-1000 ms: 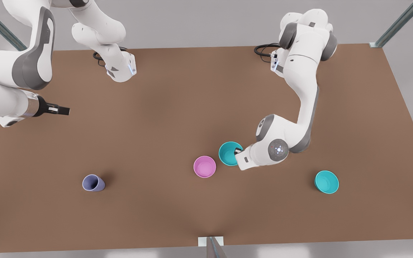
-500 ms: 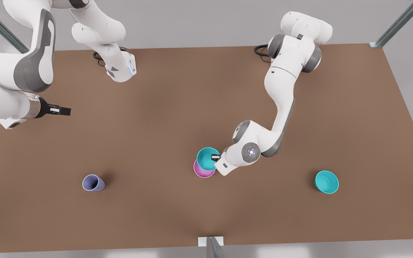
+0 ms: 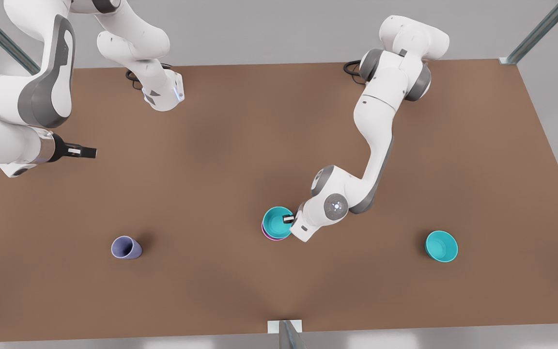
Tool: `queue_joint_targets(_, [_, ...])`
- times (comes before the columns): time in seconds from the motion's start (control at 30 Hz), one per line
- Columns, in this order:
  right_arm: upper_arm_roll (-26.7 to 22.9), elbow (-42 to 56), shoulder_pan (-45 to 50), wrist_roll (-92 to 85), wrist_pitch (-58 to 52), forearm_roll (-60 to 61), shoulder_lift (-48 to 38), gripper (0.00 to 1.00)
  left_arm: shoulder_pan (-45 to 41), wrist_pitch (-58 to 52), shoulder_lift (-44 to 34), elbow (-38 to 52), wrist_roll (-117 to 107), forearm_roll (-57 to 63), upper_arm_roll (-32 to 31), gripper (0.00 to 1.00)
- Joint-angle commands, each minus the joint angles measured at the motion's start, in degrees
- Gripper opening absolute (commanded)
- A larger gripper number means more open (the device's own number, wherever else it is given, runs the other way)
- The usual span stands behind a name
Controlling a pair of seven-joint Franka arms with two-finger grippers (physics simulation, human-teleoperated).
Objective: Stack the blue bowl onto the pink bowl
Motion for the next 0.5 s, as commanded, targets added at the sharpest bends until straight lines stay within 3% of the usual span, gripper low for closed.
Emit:
queue_joint_targets(0.0, [0.0,0.0,0.0,-0.5,-0.1,0.4,-0.1,1.0,0.0,0.6,0.1,0.0,-7.4,-0.1,-0.1,0.21])
queue_joint_targets(0.2, [0.0,0.0,0.0,-0.4,-0.1,0.7,0.0,1.0,-0.1,1.1,0.6,0.0,-7.5,-0.2,-0.5,0.21])
queue_joint_targets(0.23, [0.0,0.0,0.0,-0.4,-0.1,0.7,0.0,1.0,-0.1,1.3,0.6,0.0,-9.4,-0.3,-0.5,0.27])
queue_joint_targets(0.27, [0.0,0.0,0.0,-0.4,0.0,0.7,0.0,1.0,-0.1,1.4,0.6,0.1,-10.3,-0.5,-0.5,0.47])
queue_joint_targets(0.3, [0.0,0.0,0.0,-0.5,0.0,0.7,0.0,1.0,0.0,1.4,0.6,0.1,-10.0,-0.5,-0.5,1.0])
queue_joint_targets(0.37, [-0.1,0.0,0.0,-0.5,0.0,0.7,0.0,1.0,0.8,0.1,0.0,0.1,-9.8,-0.3,-0.5,1.0])
queue_joint_targets(0.4, [-0.1,0.0,0.0,-0.4,0.0,0.7,0.0,1.0,2.3,-7.0,-2.7,0.0,-9.8,0.4,0.0,1.0])
queue_joint_targets(0.47, [0.0,0.0,0.0,-0.5,0.0,0.7,0.0,1.0,19.0,-37.8,-20.4,0.1,11.2,10.0,-0.1,1.0])
